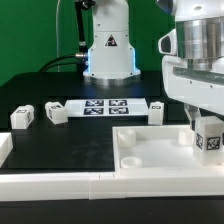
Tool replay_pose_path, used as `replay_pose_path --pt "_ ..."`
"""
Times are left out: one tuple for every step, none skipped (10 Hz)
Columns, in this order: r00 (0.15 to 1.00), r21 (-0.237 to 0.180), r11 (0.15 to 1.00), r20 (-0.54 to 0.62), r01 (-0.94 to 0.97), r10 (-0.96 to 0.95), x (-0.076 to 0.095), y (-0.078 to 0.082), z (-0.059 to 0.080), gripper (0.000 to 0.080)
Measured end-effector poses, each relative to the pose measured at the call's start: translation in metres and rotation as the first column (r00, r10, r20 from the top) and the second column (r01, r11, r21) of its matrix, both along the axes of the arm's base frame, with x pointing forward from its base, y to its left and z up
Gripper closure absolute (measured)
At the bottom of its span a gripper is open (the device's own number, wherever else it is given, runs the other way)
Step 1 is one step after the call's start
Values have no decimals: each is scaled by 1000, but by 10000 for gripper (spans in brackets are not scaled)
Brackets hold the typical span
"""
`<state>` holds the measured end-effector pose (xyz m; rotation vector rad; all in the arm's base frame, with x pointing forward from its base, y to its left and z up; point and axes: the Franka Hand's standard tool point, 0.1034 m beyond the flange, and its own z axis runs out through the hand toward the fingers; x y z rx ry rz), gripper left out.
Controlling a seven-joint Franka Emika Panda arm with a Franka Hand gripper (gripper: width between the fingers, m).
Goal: Assemble one leg
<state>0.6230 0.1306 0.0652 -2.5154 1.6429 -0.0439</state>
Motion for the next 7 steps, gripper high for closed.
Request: replay_pose_path --pt "982 -27 982 17 -187 188 0 1 0 164" --pt "922 -56 922 27 -384 386 -1 1 -1 152" --pt "877 -68 877 30 -476 479 -2 2 -1 150" --pt "818 -83 817 30 -571 575 -2 3 -1 150" --pt "707 -111 704 19 -701 707 -2 3 -1 150" --pt "619 -122 614 1 -780 785 -2 3 -1 150" --pt "538 -132 532 -16 -837 843 -2 3 0 150"
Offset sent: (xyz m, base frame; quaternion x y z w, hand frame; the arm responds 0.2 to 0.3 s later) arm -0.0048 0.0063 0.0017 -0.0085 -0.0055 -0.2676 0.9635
